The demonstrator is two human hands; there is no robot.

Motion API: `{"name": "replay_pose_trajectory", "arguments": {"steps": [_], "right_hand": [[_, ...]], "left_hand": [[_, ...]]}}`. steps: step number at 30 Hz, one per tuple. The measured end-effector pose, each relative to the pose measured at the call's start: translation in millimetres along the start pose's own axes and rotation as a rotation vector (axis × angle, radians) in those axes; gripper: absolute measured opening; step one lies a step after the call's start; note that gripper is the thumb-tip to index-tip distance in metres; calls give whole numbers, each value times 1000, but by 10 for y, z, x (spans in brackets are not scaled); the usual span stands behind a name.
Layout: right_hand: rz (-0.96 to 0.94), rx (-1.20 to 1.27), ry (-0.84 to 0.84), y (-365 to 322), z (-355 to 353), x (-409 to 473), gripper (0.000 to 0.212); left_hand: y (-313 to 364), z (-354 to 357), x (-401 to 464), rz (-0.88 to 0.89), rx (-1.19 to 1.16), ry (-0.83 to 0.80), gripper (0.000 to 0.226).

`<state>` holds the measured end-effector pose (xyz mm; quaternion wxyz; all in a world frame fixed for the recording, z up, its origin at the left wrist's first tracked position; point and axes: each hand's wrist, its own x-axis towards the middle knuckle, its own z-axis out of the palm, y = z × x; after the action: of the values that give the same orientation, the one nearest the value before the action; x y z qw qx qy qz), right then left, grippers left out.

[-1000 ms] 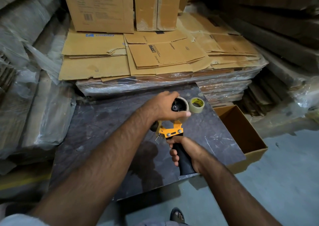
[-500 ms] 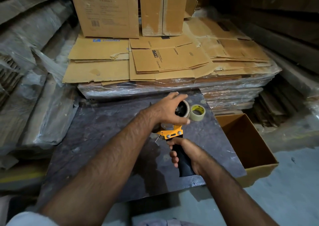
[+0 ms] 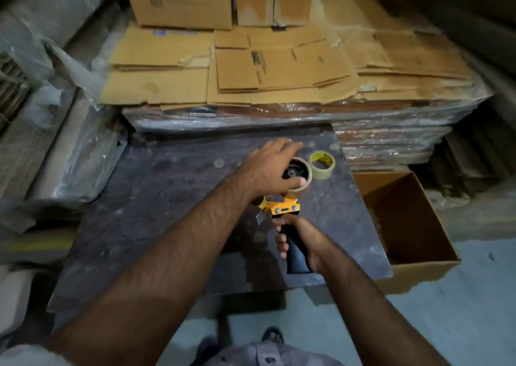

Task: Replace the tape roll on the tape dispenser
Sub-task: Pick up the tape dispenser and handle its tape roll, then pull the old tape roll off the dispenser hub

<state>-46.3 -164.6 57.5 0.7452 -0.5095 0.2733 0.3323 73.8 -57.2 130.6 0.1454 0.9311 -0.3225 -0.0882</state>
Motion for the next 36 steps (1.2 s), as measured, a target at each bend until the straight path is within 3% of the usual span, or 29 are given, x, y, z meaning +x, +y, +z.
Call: {"name": "replay_pose_trajectory", "arguments": {"steps": [3,10,16,24,27,31,34,36], "right_hand": [[33,72,15,186,-171,212,25],[204,190,93,614,-473,731,25],[211,221,71,504,-502,933,29],[140,177,120,526,-572,1082,15],[90,3,227,526,-600,1056,27],[12,-741,444,307,-701,930,31],[-75,-810,635,40,-888,864,51],[-174,-732,769,-158,-1015,888,44]], "left_hand": [[-200,84,-179,-77,-132,61,83],[-579,721,-678,-249,-211,-83,65],[-582,983,-817,-305,-250,-144,60],[-531,1050,-609,-261,-281,-157,47],[-553,1110,-527,-242,-300,-149,44],[-631,1145,-344,-197,-307,-144,41],[-673,1117,-79,-201,-321,-134,44],[-668,1108,154,-192,-316,-130,48]]}}
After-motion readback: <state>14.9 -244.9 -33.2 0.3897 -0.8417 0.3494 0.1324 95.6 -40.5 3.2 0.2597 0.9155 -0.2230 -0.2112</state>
